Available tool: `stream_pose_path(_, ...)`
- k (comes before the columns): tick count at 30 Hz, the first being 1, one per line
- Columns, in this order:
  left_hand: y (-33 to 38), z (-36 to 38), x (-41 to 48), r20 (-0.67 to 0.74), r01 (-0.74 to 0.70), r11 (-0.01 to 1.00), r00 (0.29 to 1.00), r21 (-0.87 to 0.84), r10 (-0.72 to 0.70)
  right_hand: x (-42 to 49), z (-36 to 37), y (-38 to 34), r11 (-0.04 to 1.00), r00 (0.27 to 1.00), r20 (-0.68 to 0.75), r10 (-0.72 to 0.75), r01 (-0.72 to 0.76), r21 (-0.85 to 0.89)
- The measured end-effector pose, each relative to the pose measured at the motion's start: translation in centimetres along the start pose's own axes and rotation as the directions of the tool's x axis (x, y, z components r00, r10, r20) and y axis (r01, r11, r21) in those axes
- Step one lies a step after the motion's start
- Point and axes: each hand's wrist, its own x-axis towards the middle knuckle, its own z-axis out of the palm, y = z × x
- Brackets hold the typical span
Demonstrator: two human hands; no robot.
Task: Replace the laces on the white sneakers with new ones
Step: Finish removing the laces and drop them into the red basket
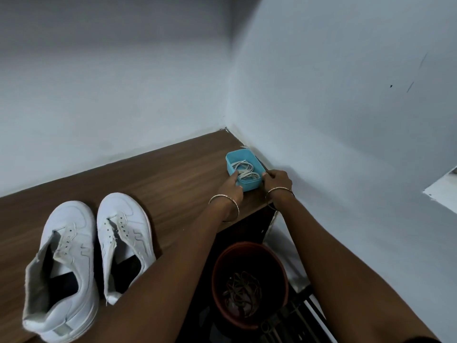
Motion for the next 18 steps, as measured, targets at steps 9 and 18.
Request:
stream_pose_path(9, -0.9, -2.2, -2.5, -0.032, 0.05, 0.996, 0.998, -0.074, -0.052, -2.6, 0.9, -1.3, 1.0, 0.999, -0.03, 0.014, -0.015, -0.009)
stream_pose_path(18, -3.7, -7.6, -9.8, -0.187, 0.074, 0.964, 0.974, -0.254, -0.124, -10.4, 5.3, -3.7, 0.99, 1.0, 0.026, -0.004, 0.001, 0.14)
